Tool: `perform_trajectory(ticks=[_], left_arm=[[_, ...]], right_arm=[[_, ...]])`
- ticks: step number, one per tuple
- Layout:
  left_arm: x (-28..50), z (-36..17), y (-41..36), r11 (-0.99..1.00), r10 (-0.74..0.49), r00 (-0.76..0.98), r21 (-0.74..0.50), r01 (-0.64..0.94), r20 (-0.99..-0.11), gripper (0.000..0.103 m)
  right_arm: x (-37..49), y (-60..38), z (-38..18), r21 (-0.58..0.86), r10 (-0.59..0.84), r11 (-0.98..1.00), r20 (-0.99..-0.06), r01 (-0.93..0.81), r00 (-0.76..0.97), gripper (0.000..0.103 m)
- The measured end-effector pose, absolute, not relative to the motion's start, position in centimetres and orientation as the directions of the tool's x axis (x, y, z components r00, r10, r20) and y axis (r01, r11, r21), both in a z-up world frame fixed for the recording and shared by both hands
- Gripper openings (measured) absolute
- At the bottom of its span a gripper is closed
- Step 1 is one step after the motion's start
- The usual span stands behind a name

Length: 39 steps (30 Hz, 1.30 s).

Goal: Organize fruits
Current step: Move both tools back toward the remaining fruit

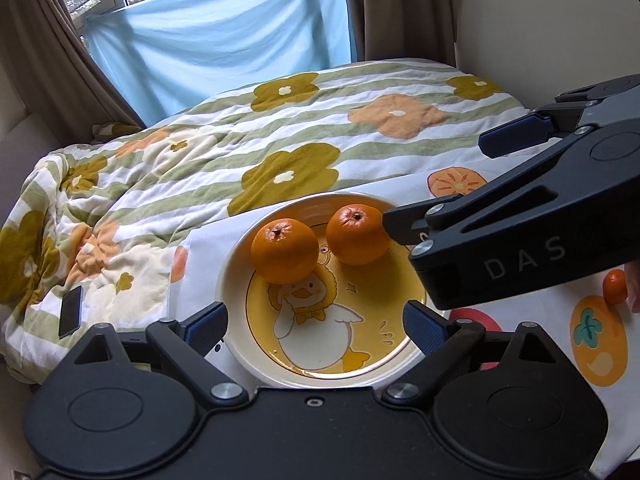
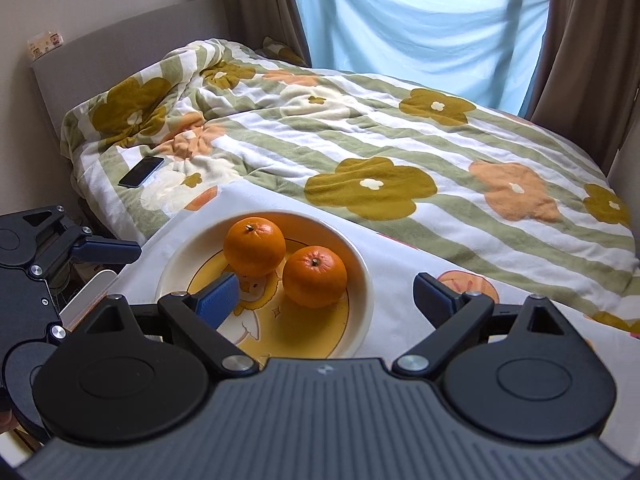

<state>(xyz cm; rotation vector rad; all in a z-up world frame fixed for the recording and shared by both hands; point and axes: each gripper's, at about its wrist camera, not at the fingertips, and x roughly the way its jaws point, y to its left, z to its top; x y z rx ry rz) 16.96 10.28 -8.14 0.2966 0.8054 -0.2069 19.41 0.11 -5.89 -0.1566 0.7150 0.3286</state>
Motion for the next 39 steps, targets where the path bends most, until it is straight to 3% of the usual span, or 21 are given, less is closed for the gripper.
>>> perform_trajectory(ticks=[14, 27, 39], left_arm=[[8.1, -4.7, 3.1, 0.964, -0.078, 0.729, 0.136, 0.23, -0.68, 0.097], [4.4, -7.4, -5.8, 0.948, -0.163, 0.72, 0.095, 0.304, -0.675, 0.097], [6.4, -12.7, -11.3, 0.891, -0.231, 0.684, 0.132, 0.435, -0.692, 0.095]], right_arm=[[8.5, -11.2, -2.7, 0.026, 0.184, 0.976, -0.643, -0.218, 0.743, 0.103], [2.0, -22.6, -6.3, 0.007, 0.014, 1.0, -0.657, -0.012, 0.753, 0.103], [0.3, -26.8, -12.4, 0.019, -0.092, 0.989, -0.702, 0.148, 0.706, 0.103]])
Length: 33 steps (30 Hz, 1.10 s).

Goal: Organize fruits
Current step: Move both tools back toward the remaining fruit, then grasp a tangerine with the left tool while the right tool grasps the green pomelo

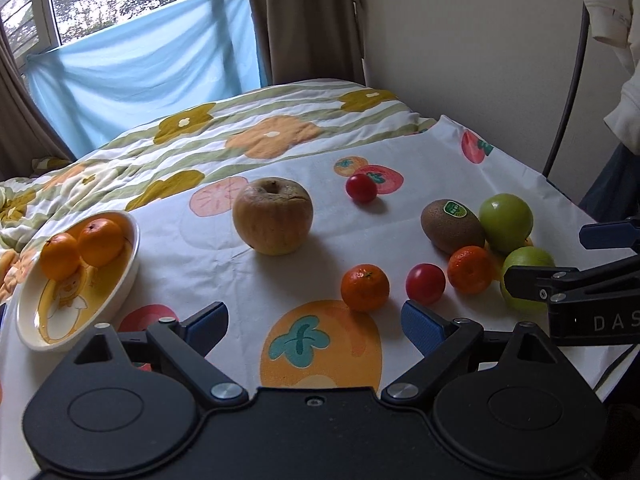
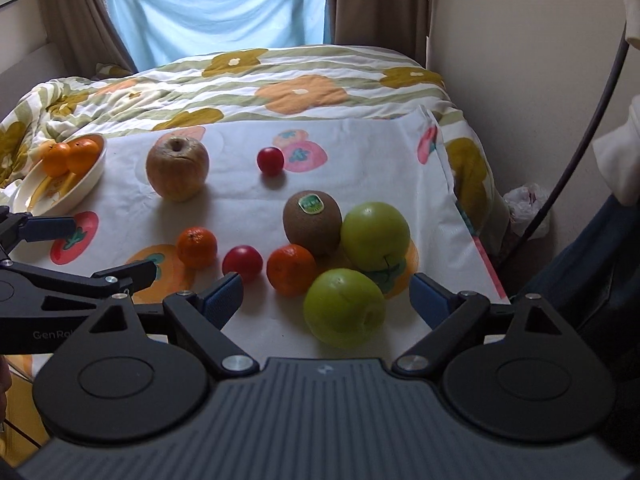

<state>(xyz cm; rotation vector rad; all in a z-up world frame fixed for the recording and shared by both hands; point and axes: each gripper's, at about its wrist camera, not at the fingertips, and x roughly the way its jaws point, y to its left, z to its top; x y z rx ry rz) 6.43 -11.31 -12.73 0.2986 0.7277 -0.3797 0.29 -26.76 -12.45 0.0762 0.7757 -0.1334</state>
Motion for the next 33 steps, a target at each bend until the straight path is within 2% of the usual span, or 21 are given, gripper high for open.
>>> perform_trajectory(ticks=[3, 7, 16, 18, 23, 33], left_arm=[[7.3, -13.9, -12.4, 0.864, -0.248, 0.678, 0.159, 0.479, -0.692, 0.091], [8.7, -14.9, -13.2, 0.829, -0.265, 0.664, 0.187, 0.528, -0.699, 0.08], [9.9, -16.0, -14.1, 0.769, -0.313, 0.615, 0.186, 0.611, -0.724, 0.07], [10.0, -16.2, -14.4, 0.759, -0.318, 0.604, 0.185, 0.624, -0.731, 0.065], [10.4, -16.7, -14.5, 0.75, -0.333, 0.573, 0.158, 0.643, -0.749, 0.041], [10.3, -16.6, -14.1, 0.761, -0.333, 0.563, 0.137, 0.634, -0.757, 0.04]], right_arm=[[0.3, -27.1, -13.8, 0.018, -0.105, 0.986, -0.706, 0.165, 0.7, 0.101], [0.6, -27.4, -15.0, 0.038, -0.103, 0.982, -0.715, 0.185, 0.691, 0.093], [0.8, -27.3, -15.8, 0.051, -0.122, 0.972, -0.722, 0.228, 0.682, 0.09], [0.8, -27.3, -15.8, 0.052, -0.124, 0.971, -0.724, 0.232, 0.679, 0.09], [0.9, -27.5, -15.9, 0.054, -0.13, 0.968, -0.727, 0.244, 0.674, 0.09], [1.1, -27.7, -16.1, 0.064, -0.127, 0.965, -0.733, 0.254, 0.668, 0.085]])
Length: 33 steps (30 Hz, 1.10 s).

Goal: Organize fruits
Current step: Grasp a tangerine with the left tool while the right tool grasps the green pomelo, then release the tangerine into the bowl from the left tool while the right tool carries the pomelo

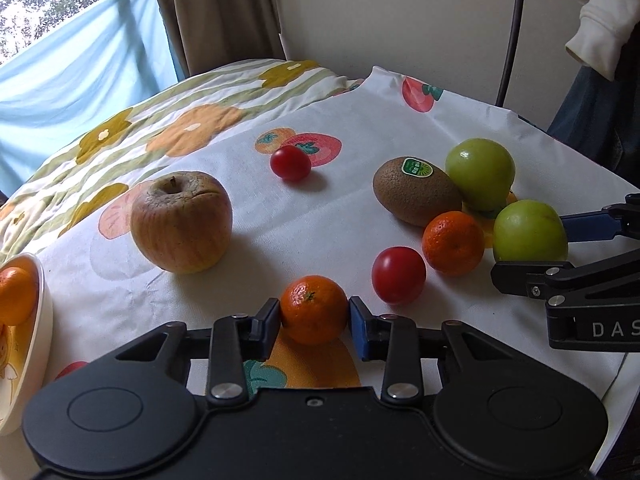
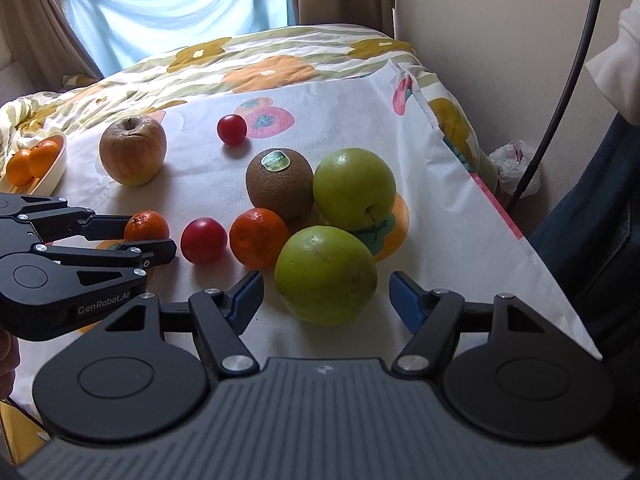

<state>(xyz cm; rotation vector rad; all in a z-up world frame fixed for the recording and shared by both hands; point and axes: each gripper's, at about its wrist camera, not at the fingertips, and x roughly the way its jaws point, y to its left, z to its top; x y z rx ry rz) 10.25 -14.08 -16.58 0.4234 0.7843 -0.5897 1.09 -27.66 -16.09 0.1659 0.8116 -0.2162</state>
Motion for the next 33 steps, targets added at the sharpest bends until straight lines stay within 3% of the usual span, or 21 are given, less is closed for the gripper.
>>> perform_trajectory(ticks=[15, 16, 33], left_arm=[[8.5, -16.1, -12.8, 0.816, -0.289, 0.584, 0.124, 0.565, -0.759, 0.04], [8.3, -16.1, -12.8, 0.819, -0.286, 0.585, 0.123, 0.561, -0.759, 0.04], [5.9, -12.3, -10.9, 0.897, -0.222, 0.65, 0.11, 0.428, -0.727, 0.04]], right_arm=[[1.6, -28.1, -16.3, 0.056, -0.103, 0.976, -0.735, 0.212, 0.67, 0.078], [1.6, -28.2, -16.4, 0.059, -0.094, 0.978, -0.736, 0.202, 0.67, 0.071], [1.2, -26.9, -13.0, 0.066, -0.026, 0.992, -0.717, 0.105, 0.697, 0.071]])
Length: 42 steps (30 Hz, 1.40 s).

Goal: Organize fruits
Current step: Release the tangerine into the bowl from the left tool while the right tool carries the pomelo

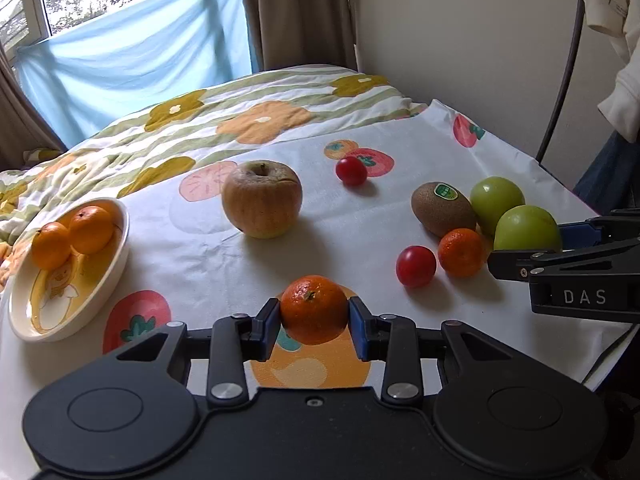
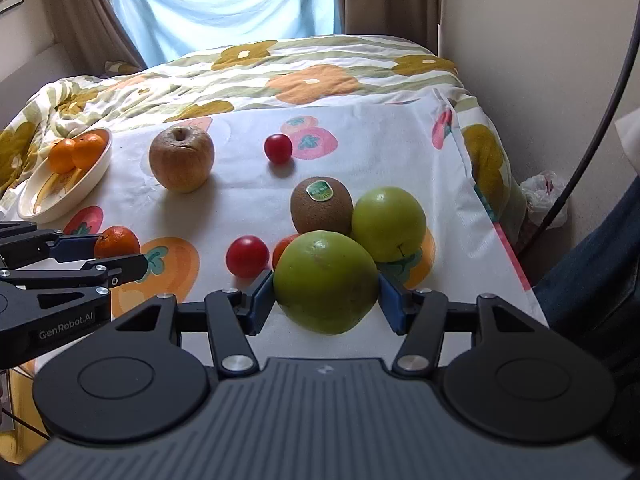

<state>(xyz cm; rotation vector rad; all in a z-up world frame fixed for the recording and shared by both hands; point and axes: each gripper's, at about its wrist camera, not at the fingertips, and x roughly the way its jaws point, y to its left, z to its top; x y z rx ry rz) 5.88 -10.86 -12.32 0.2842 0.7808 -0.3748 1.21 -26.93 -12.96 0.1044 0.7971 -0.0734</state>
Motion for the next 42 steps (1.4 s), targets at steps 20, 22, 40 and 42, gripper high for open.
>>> perform_trajectory(ticks=[20, 22, 40, 42], left_arm=[[5.5, -4.0, -0.3, 0.981, -0.029, 0.751, 0.127, 0.149, -0.66, 0.04], [6.0, -3.7, 1.2, 0.983, -0.021, 0.755, 0.125, 0.136, -0.656, 0.04], [14.8, -5.4, 12.1, 0.982, -0.03, 0.726, 0.116, 0.15, -0.687, 0.04], [16.0, -6.0, 12.8, 0.981, -0.037, 0.719, 0.11, 0.157, -0.695, 0.04]], right_arm=[[6.1, -16.4, -4.0, 0.066, 0.191, 0.978, -0.646, -0.196, 0.739, 0.071], [6.9, -14.6, -3.6, 0.07, 0.209, 0.974, -0.642, -0.215, 0.738, 0.071], [15.8, -1.1, -5.1, 0.088, 0.235, 0.967, -0.676, -0.24, 0.699, 0.071], [16.6, -0.2, -5.8, 0.084, 0.226, 0.969, -0.686, -0.234, 0.692, 0.071]])
